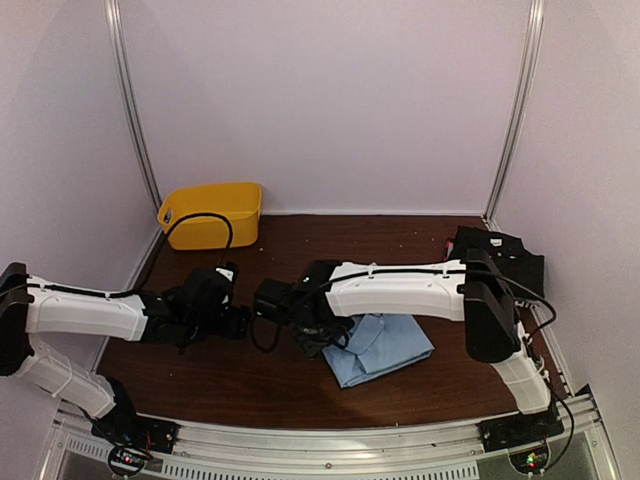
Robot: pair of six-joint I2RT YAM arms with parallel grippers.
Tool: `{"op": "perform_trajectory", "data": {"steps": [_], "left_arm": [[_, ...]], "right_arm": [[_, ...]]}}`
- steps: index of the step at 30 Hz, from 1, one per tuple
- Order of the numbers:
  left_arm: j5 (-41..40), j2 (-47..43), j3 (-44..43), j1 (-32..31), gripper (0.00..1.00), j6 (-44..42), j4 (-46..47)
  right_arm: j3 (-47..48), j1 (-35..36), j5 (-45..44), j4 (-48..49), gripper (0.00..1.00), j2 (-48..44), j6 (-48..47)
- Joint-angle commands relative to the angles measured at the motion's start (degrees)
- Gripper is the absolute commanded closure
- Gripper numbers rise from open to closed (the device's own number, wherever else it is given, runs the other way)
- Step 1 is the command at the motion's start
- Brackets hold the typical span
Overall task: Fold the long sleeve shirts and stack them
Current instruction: Turn over the square-folded shirt at the center of the board, then rotate the square-folded shirt at the center of the board.
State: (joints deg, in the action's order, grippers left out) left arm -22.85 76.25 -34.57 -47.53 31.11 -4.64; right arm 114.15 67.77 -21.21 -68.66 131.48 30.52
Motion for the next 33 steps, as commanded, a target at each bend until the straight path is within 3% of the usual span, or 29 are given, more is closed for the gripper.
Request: {"op": "perform_trajectory", "data": {"steps": [1,5,13,24,33], "left_arm": [[-1.5,-1.8,1.1,0.8,0.23,1.4,0.8],[-1.6,-1.5,1.2,0.8,0.23,1.4,0.8],[1.2,-1.4,1.7,0.8,0.23,1.4,3.4],[20.6,0.2,3.6,0.8,0.21,4.7,15.9],[31.3,10.4,1.5,-0.1,0.20,8.3,27.7]], "right_arm": [[-4.8,1.9,9.8,11.2,0.28,-4.6,-2.2],[-13.2,2.0,15.5,19.1,0.25,-11.1,-3.3],[-20.9,-1.6,10.7,22.4,0.28,-20.2,-3.0],[-37.4,-15.2,13.0,32.6,0.24,-29.4,-5.3],[-56.7,-25.9,19.1,42.0,0.22,-40.8,-5.0]]}}
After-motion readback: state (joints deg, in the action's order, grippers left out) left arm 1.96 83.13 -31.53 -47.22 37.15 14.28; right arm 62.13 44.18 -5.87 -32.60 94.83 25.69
